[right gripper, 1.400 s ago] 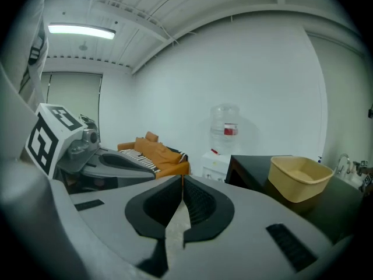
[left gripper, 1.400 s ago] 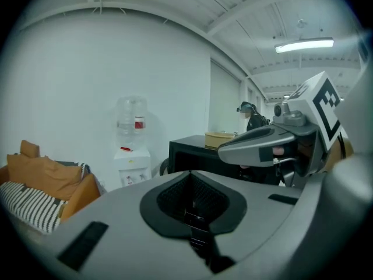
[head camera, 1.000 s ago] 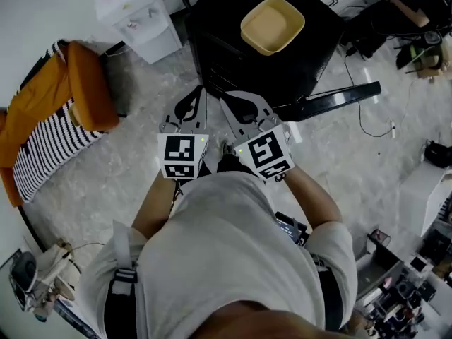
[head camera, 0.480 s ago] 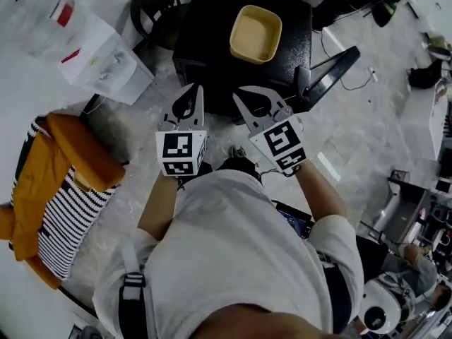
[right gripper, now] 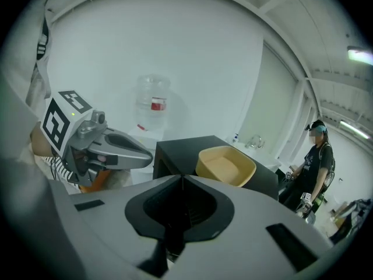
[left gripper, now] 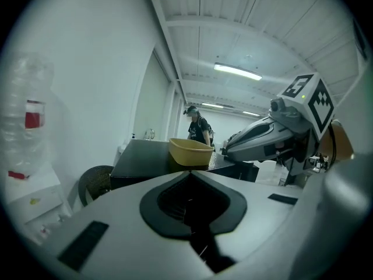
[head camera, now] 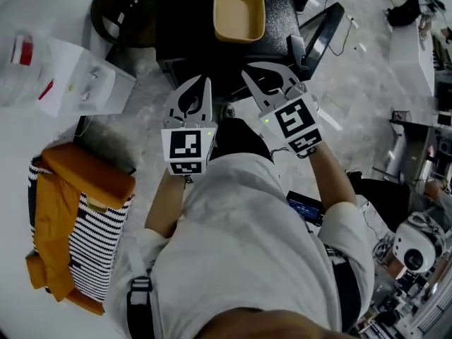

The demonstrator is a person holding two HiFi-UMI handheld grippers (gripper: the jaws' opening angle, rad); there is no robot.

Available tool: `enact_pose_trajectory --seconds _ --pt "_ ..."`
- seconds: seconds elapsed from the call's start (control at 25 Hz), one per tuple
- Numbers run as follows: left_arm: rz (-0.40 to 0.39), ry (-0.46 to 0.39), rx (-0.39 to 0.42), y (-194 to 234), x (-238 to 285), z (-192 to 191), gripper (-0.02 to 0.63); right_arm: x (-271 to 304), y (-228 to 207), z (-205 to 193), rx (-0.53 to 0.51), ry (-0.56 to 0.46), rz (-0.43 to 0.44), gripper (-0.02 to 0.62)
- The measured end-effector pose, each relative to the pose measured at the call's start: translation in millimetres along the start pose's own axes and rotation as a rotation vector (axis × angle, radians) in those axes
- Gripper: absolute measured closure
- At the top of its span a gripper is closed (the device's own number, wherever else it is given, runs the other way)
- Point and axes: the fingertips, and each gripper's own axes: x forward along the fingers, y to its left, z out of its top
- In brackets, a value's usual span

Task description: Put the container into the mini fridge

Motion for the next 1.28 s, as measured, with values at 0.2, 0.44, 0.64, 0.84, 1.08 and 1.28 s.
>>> enact_pose_trajectory --seconds 0.2,0.44,0.64,0.84,1.08,1.28 --pt "0.003 -0.022 0.016 5 8 13 0.595 -4 -10 6 -0.066 0.021 0.033 0.555" --pt "0.021 -0.038 0.059 15 30 37 0.595 10 -32 22 -0.215 0.052 0.043 0.555" --pt "0.011 -0.032 0.072 19 52 45 0.595 23 -53 23 -0.273 0.098 0.051 0.554" --pt "-0.020 -0.025 0.060 15 69 45 0.595 29 -62 13 -0.282 0.134 0.122 0.552" --pt "-0.025 -0.022 0.002 15 75 42 0.595 34 -59 7 -0.303 0.158 0.182 0.543" --pt "0.001 -0.012 -0.005 23 71 37 0.595 44 -53 0 -0.373 0.207 0.201 0.486"
